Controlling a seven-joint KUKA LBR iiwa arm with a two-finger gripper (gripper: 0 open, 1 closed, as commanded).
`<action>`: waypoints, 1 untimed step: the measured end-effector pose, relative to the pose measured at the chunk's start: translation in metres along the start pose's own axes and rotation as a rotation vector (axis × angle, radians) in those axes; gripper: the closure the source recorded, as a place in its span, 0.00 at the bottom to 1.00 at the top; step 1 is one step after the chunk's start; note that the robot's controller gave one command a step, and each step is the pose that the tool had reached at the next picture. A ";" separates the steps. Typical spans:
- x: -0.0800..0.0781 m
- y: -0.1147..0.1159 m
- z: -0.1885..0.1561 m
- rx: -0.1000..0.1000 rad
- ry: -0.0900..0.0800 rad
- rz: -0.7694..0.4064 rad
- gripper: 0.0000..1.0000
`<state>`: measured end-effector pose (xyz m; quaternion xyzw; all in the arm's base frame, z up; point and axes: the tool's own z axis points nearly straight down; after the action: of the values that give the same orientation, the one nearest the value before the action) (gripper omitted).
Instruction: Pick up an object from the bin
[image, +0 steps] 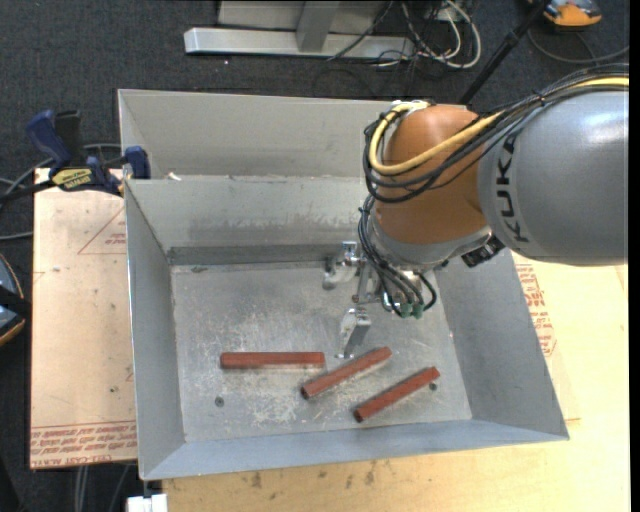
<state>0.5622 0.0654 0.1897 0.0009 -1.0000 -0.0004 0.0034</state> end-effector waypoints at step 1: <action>-0.002 0.000 -0.004 0.000 -0.008 0.002 0.00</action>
Offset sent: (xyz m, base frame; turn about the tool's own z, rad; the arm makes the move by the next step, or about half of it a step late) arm -0.0135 0.0948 -0.1197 -0.1203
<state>0.5640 0.0651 0.1939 0.0000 -1.0000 -0.0006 -0.0003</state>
